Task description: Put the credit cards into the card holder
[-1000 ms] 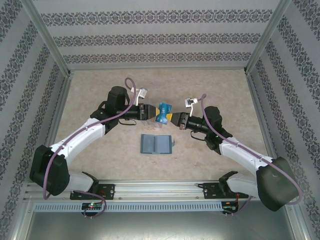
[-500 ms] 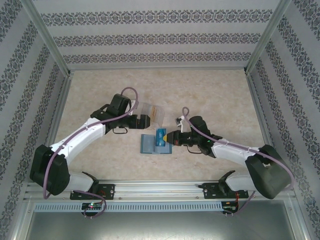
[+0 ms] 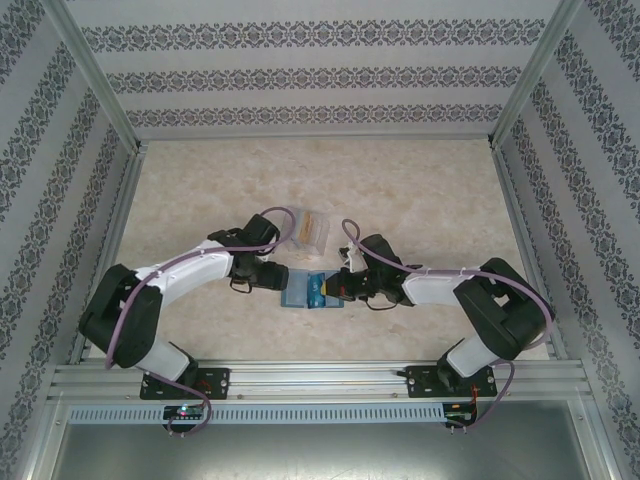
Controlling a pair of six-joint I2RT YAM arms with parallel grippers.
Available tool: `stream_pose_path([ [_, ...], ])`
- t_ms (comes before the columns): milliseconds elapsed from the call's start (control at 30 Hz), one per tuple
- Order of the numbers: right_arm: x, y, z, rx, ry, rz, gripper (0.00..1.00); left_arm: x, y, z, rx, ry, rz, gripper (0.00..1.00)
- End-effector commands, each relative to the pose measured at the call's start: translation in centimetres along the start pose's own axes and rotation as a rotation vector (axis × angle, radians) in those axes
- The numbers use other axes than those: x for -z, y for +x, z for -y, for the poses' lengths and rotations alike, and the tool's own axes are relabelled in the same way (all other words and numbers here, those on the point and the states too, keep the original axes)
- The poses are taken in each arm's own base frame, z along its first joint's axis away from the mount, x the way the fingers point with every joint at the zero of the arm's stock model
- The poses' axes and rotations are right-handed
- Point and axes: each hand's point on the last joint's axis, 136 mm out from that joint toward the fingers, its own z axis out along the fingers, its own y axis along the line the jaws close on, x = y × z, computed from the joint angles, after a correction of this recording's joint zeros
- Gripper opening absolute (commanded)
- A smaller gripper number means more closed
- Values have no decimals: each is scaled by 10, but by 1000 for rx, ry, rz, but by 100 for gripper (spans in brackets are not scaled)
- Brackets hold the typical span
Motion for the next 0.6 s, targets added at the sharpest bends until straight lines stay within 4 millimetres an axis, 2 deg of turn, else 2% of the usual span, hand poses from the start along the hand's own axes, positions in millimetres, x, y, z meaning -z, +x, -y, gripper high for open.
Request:
stream_pose_path([
  [0,-1,-9,-7,-28,-39,-6,0,-5,7,-12,-36,-104,-37,76],
  [333,-8,-10,7,-111,-29,-23,0,-23,16,-23,-17,-180,-100,79],
  [567,-14,-15,3,-125,-49,-38,0,-26,16,-21,-19,-170,-102,79],
])
